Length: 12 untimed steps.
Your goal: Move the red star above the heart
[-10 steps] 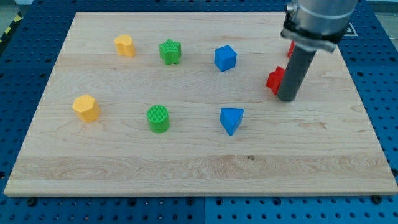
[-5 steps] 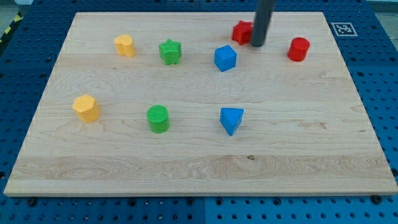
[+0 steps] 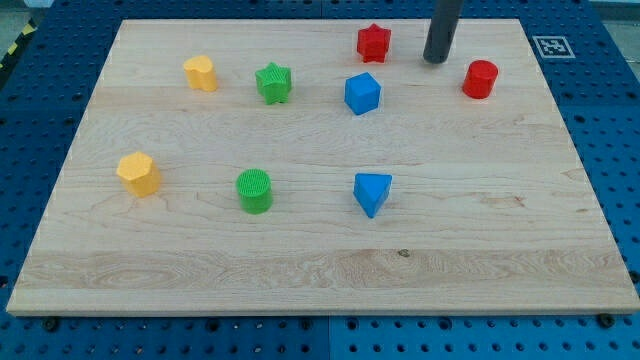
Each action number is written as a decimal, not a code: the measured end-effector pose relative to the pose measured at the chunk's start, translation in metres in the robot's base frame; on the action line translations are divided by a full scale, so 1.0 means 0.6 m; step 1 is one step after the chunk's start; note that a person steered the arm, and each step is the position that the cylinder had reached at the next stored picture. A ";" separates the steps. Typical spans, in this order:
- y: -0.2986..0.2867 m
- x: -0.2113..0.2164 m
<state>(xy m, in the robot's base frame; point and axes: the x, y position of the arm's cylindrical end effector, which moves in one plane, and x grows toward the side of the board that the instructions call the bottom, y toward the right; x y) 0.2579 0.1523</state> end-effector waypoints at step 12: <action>-0.469 -0.037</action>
<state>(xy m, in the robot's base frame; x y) 0.2355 -0.1288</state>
